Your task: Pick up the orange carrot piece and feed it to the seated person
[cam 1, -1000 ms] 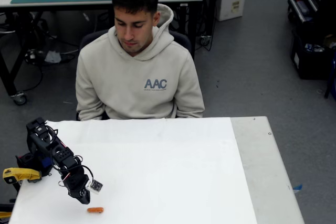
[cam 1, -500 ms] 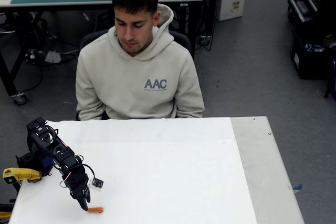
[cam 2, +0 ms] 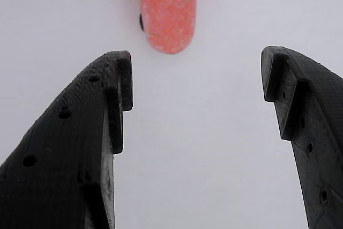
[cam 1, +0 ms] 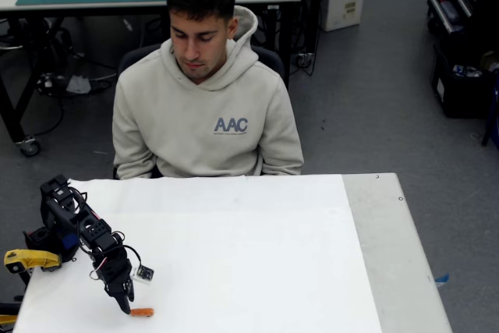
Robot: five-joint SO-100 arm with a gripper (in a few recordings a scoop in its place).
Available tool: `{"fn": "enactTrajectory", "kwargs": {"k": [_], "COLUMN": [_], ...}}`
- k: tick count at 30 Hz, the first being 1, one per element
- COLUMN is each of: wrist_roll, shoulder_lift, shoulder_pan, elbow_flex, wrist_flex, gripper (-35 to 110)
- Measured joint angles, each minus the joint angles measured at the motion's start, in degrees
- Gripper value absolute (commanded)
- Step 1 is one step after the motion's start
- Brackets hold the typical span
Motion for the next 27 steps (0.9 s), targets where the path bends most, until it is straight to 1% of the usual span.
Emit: {"fn": "enactTrajectory", "kwargs": {"k": [10,16,27], "wrist_roll": [0.00,0.00,0.00], "shoulder_lift": [-0.18,-5.27,-10.20], "shoulder_pan": [0.00,0.00,-2.02], "elbow_flex": [-1.67,-5.89,-6.33], "wrist_flex": [0.00,0.35,0.00], "gripper": [18,18,18]}}
